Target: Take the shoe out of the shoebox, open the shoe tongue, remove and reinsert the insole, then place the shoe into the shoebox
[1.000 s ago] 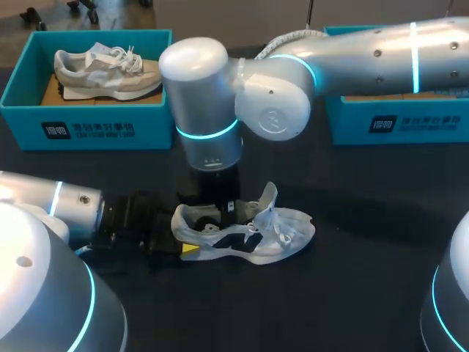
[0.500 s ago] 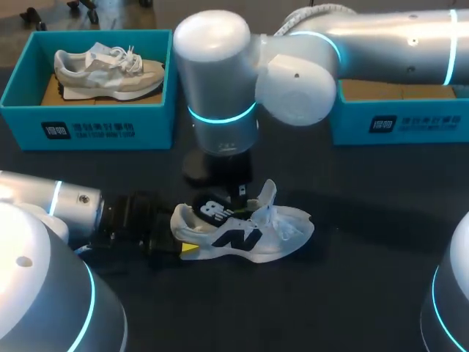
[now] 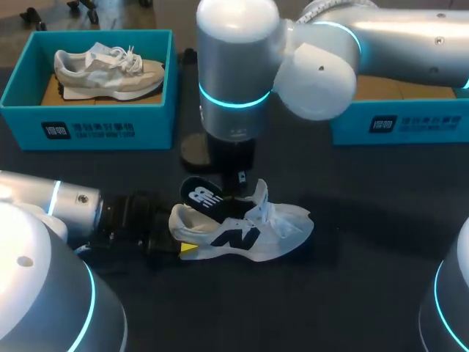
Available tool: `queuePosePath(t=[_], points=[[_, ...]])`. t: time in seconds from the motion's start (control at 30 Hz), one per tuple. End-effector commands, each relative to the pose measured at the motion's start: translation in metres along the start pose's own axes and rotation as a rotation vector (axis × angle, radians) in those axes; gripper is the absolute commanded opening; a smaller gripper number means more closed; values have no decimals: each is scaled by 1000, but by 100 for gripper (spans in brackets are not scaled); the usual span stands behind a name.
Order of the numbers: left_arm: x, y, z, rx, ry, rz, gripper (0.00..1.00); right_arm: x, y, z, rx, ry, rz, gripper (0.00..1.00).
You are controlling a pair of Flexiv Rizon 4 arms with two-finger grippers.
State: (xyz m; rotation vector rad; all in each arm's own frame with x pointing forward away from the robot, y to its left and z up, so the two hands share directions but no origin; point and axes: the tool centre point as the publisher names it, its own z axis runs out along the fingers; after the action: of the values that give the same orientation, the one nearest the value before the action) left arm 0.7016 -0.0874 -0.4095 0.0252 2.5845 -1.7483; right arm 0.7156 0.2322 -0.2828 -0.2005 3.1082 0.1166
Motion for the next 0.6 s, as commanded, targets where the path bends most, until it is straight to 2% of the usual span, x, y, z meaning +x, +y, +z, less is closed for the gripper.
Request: queuePosePath(t=[0.03, 0.27, 0.53, 0.57, 0.6], points=[[0, 1, 1, -2, 1, 0, 0, -12, 9, 0, -40, 28, -31, 0], [0, 1, 1, -2, 1, 0, 0, -23, 31, 0, -111, 56, -72, 0], [0, 1, 1, -2, 1, 0, 0, -16, 40, 6, -193, 101, -38, 0], [0, 1, 1, -2, 1, 0, 0, -15, 40, 6, -204, 116, -30, 3], [0, 1, 1, -2, 1, 0, 0, -14, 41, 5, -222, 116, -19, 26]])
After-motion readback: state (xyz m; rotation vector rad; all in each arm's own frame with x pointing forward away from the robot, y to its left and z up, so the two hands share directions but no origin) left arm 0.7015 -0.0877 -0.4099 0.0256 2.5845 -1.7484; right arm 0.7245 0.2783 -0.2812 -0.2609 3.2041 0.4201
